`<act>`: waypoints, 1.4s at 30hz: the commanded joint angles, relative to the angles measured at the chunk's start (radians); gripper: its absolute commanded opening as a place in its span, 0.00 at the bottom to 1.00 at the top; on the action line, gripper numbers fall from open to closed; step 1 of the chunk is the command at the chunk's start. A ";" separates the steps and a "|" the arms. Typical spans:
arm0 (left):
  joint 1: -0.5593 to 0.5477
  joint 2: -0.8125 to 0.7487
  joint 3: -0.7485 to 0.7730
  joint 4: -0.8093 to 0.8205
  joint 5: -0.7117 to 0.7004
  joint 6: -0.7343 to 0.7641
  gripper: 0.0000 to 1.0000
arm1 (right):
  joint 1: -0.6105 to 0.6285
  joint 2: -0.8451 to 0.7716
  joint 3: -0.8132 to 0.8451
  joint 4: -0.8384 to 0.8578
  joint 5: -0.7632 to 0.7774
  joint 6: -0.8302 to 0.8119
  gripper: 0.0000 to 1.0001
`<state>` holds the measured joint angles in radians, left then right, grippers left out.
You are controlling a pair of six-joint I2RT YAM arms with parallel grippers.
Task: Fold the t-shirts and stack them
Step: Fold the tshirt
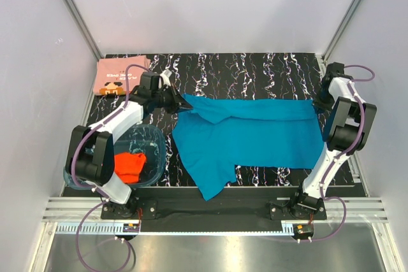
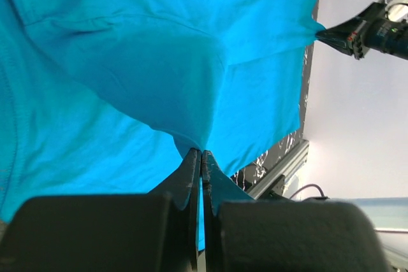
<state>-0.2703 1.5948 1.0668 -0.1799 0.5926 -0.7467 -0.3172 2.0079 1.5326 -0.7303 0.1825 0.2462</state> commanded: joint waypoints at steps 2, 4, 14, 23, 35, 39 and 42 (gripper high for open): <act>0.005 0.027 -0.019 0.060 0.068 -0.023 0.00 | -0.005 0.008 0.024 0.009 0.045 -0.008 0.00; 0.005 0.033 -0.048 0.088 0.087 -0.036 0.00 | -0.005 0.012 0.018 0.012 0.043 -0.005 0.00; 0.005 0.097 -0.056 0.051 0.061 0.023 0.00 | -0.005 0.020 0.003 0.015 0.034 0.004 0.02; 0.003 0.100 -0.061 0.037 0.059 0.035 0.00 | -0.005 0.022 -0.002 0.012 0.018 0.005 0.15; 0.025 -0.042 0.005 -0.136 -0.100 0.161 0.95 | -0.005 -0.070 0.060 -0.049 0.060 -0.007 0.57; 0.046 0.023 0.142 -0.148 -0.149 0.165 0.92 | -0.005 -0.043 0.126 -0.035 -0.032 0.010 0.61; 0.056 0.144 0.284 -0.148 -0.166 0.171 0.79 | -0.005 -0.002 0.167 -0.003 -0.096 0.025 0.63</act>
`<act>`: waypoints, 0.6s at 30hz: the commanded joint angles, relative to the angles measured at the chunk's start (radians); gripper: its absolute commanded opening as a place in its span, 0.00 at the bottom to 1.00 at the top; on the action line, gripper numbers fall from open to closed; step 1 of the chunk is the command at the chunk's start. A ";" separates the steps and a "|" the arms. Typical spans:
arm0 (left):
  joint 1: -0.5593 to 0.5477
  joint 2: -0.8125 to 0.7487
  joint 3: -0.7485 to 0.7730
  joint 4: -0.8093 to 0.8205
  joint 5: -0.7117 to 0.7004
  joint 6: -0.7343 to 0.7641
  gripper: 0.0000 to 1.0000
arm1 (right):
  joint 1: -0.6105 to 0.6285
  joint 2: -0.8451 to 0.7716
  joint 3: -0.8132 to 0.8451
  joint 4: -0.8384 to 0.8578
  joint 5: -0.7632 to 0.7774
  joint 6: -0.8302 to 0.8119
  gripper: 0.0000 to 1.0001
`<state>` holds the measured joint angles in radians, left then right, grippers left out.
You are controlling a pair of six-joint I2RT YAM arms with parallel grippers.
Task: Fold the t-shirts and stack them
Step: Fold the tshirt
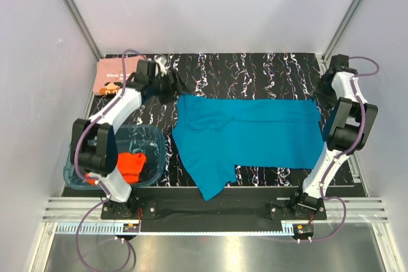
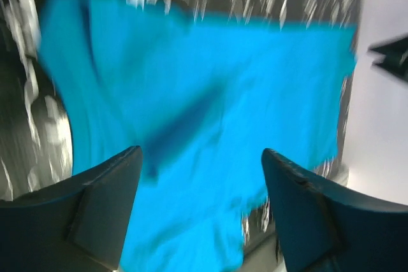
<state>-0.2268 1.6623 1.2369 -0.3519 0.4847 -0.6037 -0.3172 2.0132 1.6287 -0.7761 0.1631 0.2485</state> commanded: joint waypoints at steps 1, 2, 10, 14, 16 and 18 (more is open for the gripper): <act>0.017 0.136 0.171 0.062 -0.043 0.028 0.74 | -0.005 0.019 0.080 0.050 -0.108 0.017 0.64; 0.017 0.172 0.199 0.079 -0.026 0.036 0.72 | -0.005 0.034 0.103 0.055 -0.118 0.017 0.64; 0.020 0.376 0.372 0.042 -0.104 0.087 0.62 | -0.006 0.165 0.201 0.069 -0.137 -0.029 0.66; 0.020 0.431 0.407 0.021 -0.116 0.091 0.58 | -0.008 0.214 0.233 0.063 -0.123 -0.023 0.62; 0.020 0.455 0.414 0.013 -0.120 0.104 0.63 | -0.010 0.232 0.235 0.072 -0.125 -0.017 0.60; 0.020 0.462 0.415 0.002 -0.136 0.120 0.69 | -0.010 0.245 0.226 0.098 -0.131 -0.018 0.59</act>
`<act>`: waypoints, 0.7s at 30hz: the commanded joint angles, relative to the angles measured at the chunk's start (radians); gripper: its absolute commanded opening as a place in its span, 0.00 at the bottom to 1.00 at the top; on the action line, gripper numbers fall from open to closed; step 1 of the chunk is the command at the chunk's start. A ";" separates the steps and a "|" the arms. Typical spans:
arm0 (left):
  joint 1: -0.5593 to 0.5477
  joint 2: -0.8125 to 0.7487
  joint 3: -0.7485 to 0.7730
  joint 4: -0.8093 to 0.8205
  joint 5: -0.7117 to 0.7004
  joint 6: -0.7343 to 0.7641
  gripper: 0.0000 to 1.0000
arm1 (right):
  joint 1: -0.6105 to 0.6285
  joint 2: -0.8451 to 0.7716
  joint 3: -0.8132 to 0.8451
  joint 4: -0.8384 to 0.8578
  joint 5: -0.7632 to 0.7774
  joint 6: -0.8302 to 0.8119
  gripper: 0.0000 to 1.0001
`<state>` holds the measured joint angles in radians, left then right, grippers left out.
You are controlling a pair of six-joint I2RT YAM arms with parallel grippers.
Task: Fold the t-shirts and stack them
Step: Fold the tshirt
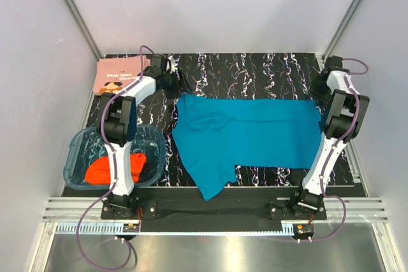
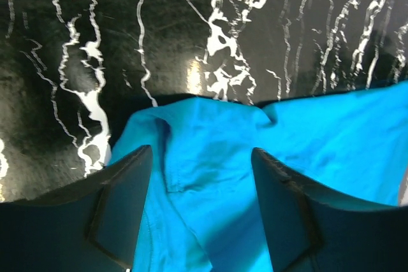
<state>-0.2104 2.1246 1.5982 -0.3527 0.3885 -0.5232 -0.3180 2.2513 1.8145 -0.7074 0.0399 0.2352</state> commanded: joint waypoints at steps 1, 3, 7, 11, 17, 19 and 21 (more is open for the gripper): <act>0.002 0.008 0.054 -0.002 -0.045 0.046 0.70 | -0.009 0.011 0.036 0.037 -0.006 -0.001 0.58; 0.003 0.020 0.057 -0.003 -0.056 0.057 0.70 | -0.010 0.022 0.034 0.046 -0.006 0.004 0.57; 0.003 0.054 0.075 -0.005 -0.053 0.051 0.64 | -0.010 0.044 0.032 0.055 -0.001 0.027 0.54; 0.003 0.087 0.081 0.004 -0.050 0.037 0.59 | -0.012 0.054 0.023 0.066 0.002 0.038 0.50; 0.003 0.123 0.101 0.023 -0.043 0.008 0.39 | -0.013 0.063 0.014 0.080 0.002 0.042 0.41; 0.006 0.123 0.098 0.026 -0.056 -0.003 0.27 | -0.013 0.070 0.014 0.082 0.005 0.042 0.34; 0.008 0.113 0.076 0.038 -0.092 -0.011 0.14 | -0.015 0.074 0.016 0.083 0.014 0.041 0.29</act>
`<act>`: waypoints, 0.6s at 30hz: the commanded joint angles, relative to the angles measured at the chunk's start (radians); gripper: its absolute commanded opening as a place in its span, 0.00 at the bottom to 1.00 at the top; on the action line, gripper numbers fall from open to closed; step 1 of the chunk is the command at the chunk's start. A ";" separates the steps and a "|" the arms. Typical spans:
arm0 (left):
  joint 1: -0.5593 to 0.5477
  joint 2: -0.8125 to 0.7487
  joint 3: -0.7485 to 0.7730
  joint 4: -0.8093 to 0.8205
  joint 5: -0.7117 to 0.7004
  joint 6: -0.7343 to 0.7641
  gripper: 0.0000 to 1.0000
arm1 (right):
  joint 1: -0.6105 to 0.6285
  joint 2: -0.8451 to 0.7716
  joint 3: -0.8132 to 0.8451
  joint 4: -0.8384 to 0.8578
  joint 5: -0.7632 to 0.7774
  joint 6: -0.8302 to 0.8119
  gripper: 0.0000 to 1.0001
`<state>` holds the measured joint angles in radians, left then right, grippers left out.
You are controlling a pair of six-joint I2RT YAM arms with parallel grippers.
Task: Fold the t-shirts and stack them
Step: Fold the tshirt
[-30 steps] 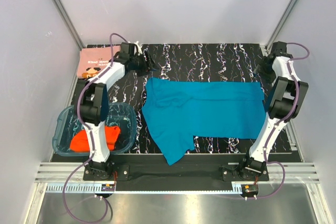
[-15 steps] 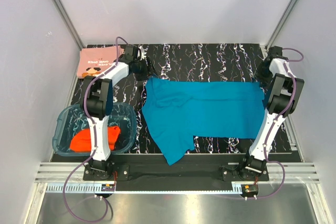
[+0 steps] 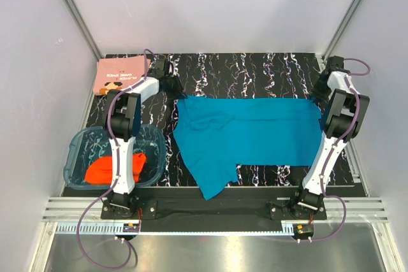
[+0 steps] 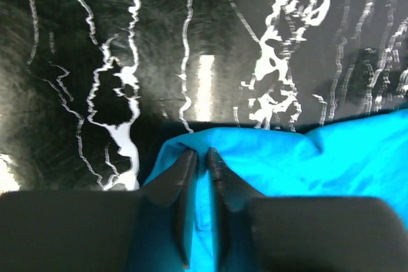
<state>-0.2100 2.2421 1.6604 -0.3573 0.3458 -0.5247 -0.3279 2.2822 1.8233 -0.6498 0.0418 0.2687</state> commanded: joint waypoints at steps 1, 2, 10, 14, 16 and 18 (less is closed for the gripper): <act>0.009 -0.019 0.004 0.049 -0.068 -0.011 0.12 | -0.010 0.048 0.010 0.027 0.021 0.009 0.23; 0.012 -0.024 0.001 0.047 -0.108 -0.011 0.07 | -0.013 0.052 0.019 0.015 0.021 0.012 0.21; 0.032 -0.029 0.009 0.032 -0.134 -0.026 0.16 | -0.033 0.088 0.071 -0.010 -0.016 0.041 0.19; 0.027 -0.087 -0.027 0.047 -0.123 -0.037 0.61 | -0.030 0.082 0.070 -0.007 -0.080 0.050 0.45; 0.018 -0.122 -0.065 0.055 -0.120 -0.038 0.69 | -0.023 0.054 0.067 -0.008 -0.079 0.049 0.55; 0.009 -0.192 -0.106 0.050 -0.122 -0.034 0.77 | -0.013 0.018 0.073 -0.043 -0.053 0.029 0.62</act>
<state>-0.1921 2.1735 1.5986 -0.3141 0.2600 -0.5724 -0.3473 2.3230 1.8923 -0.6392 -0.0296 0.3153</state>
